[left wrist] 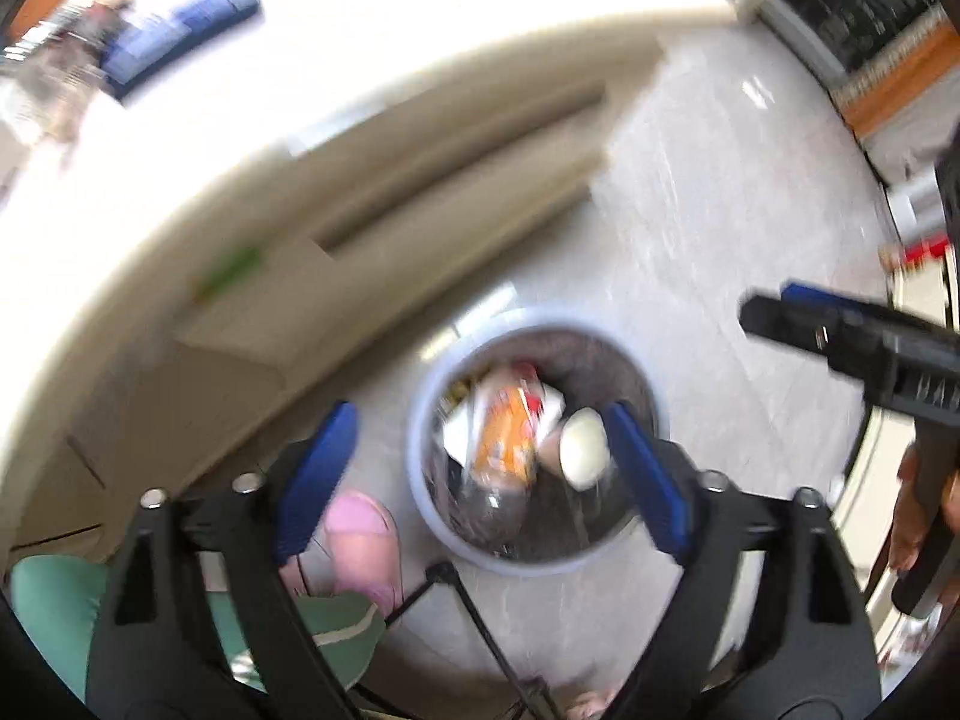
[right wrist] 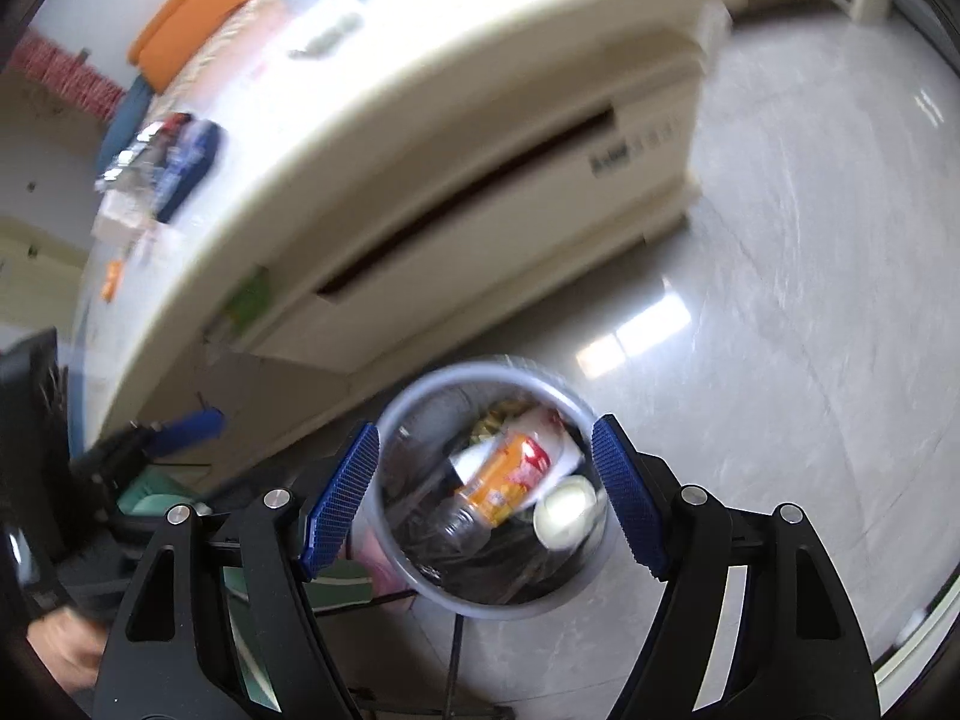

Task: Collect trash
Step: 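Swing both grippers back over the table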

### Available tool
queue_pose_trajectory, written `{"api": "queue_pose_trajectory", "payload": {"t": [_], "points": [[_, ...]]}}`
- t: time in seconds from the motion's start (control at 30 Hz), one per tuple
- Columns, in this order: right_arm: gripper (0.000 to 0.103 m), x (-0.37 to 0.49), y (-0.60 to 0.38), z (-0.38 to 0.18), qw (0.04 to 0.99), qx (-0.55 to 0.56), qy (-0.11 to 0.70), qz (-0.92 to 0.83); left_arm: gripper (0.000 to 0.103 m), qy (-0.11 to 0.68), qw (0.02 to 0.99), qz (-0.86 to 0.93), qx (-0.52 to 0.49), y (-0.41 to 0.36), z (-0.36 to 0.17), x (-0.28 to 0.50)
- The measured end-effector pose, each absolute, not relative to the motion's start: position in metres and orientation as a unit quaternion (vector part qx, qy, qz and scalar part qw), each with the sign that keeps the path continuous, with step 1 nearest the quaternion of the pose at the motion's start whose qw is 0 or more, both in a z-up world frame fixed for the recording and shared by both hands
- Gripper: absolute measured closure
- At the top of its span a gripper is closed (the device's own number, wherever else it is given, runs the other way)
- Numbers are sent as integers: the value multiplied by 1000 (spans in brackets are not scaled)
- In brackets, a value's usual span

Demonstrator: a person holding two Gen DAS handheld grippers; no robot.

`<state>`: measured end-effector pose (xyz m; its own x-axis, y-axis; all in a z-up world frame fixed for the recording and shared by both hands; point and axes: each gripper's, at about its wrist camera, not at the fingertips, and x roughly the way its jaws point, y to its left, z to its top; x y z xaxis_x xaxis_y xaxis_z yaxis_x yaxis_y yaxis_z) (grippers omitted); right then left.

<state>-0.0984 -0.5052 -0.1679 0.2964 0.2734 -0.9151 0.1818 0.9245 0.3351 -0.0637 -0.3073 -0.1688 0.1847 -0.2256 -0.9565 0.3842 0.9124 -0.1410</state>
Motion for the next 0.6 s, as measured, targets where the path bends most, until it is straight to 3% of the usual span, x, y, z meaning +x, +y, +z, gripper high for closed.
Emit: {"api": "queue_pose_trajectory", "payload": {"t": [0.1,0.2,0.27,0.4,0.6], "points": [[22,-76,-496,-130,802,166,572,49,17,575,797,-180,48,-293,-129,-45],[22,-45,-484,-100,815,141,558,64,7,553,818,-149,62,-285,-104,-22],[21,-19,-475,-85,818,132,554,77,7,555,822,-116,49,-276,-98,-2],[20,33,-461,-67,820,101,557,87,7,582,808,-85,-2,-264,-105,35],[19,101,-444,-68,812,77,570,104,7,592,805,-42,8,-264,-130,76]]}}
